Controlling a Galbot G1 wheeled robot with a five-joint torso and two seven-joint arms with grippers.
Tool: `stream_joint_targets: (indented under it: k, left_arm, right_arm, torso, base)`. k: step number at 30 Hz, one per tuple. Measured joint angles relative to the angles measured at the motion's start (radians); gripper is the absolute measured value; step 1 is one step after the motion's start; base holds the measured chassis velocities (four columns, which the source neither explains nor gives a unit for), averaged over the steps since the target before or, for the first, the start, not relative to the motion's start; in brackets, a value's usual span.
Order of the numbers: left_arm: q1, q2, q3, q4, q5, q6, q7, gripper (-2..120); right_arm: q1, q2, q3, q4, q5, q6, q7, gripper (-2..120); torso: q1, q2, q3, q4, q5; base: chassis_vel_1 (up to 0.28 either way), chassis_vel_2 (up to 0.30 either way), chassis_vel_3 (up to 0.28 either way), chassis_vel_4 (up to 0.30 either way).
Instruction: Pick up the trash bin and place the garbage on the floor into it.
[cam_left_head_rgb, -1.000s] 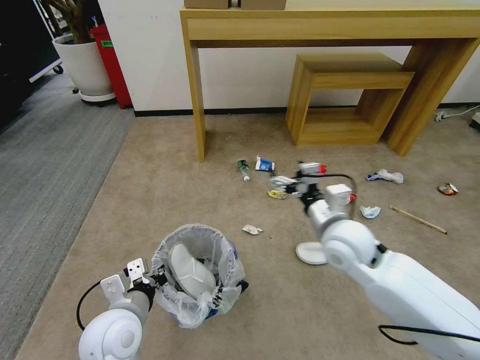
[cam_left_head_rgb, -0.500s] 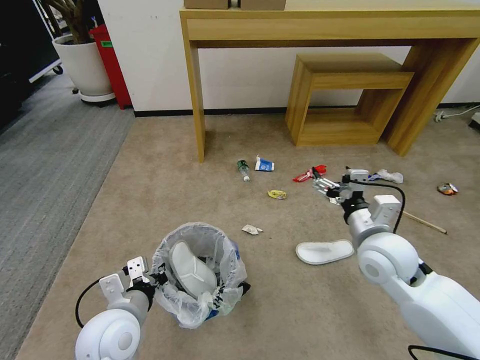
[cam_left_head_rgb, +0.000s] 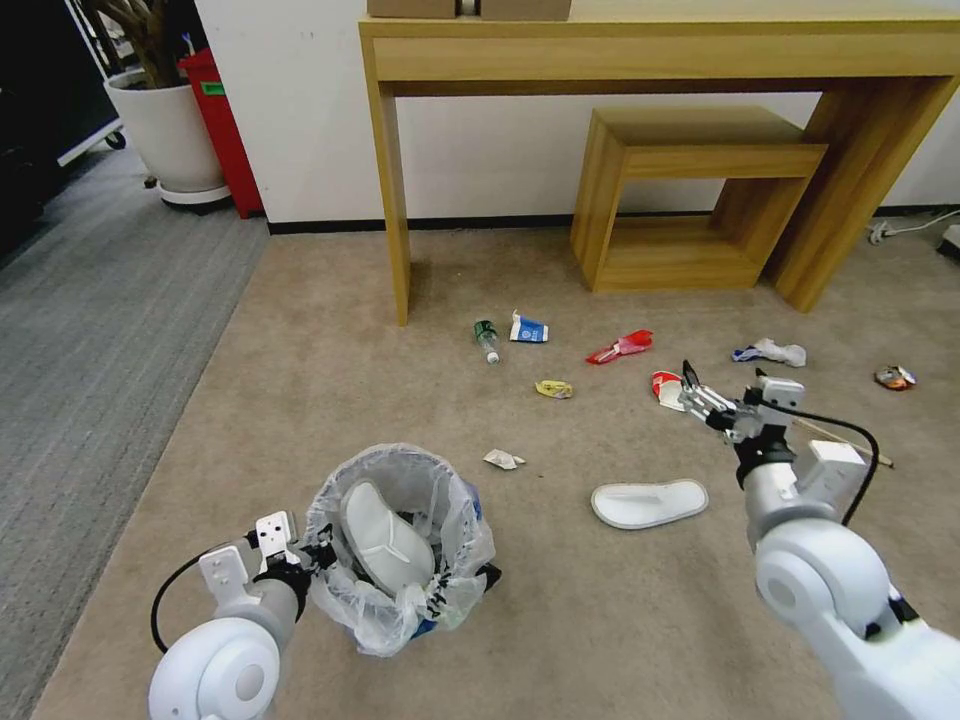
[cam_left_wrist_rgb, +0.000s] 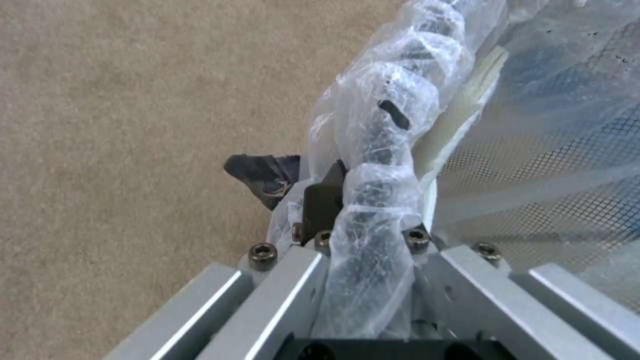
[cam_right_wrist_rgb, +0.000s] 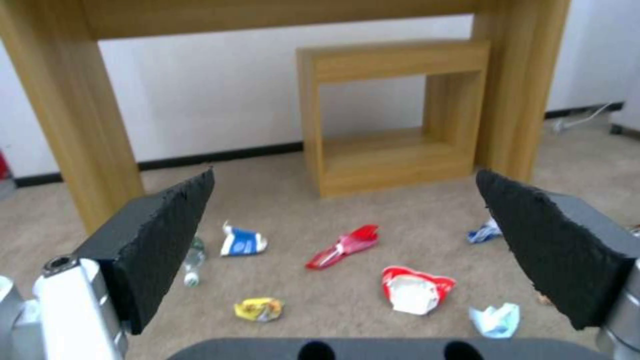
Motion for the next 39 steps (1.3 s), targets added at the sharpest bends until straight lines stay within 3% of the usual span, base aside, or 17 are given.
stream_joint_targets:
  k: [6, 9, 16, 29, 39]
  left_arm:
    - [0.005, 0.012, -0.009, -0.012, 0.002, -0.005, 0.006, 0]
    - [0.010, 0.020, -0.015, -0.016, 0.002, -0.010, 0.008, 0]
    - [0.012, 0.036, -0.017, -0.014, -0.001, -0.014, 0.012, 0]
    - [0.000, 0.054, -0.015, 0.019, -0.008, -0.017, 0.012, 0]
    - [0.005, 0.033, -0.016, 0.011, -0.004, -0.017, 0.012, 0]
  right_arm:
    - [-0.060, 0.100, 0.003, 0.014, -0.130, 0.061, -0.025, 100]
    - [-0.104, 0.190, 0.019, 0.026, -0.193, 0.097, -0.041, 100]
    - [-0.178, 0.272, 0.025, 0.021, -0.295, 0.167, -0.053, 100]
    - [-0.158, 0.235, 0.020, 0.011, -0.242, 0.107, -0.023, 99]
    - [-0.151, 0.216, 0.007, 0.003, -0.221, 0.084, -0.019, 91]
  torso:
    - [0.000, 0.000, 0.000, 0.0000, 0.0000]
    - [0.000, 0.000, 0.000, 0.0000, 0.0000]
    - [0.000, 0.000, 0.000, -0.0001, 0.0000]
    - [0.000, 0.000, 0.000, 0.0001, 0.0001]
    - [0.000, 0.000, 0.000, 0.0000, 0.0002]
  base:
    - [0.000, 0.000, 0.000, 0.000]
    - [0.000, 0.000, 0.000, 0.000]
    - [0.000, 0.000, 0.000, 0.000]
    - [0.000, 0.000, 0.000, 0.000]
    - [0.000, 0.000, 0.000, 0.000]
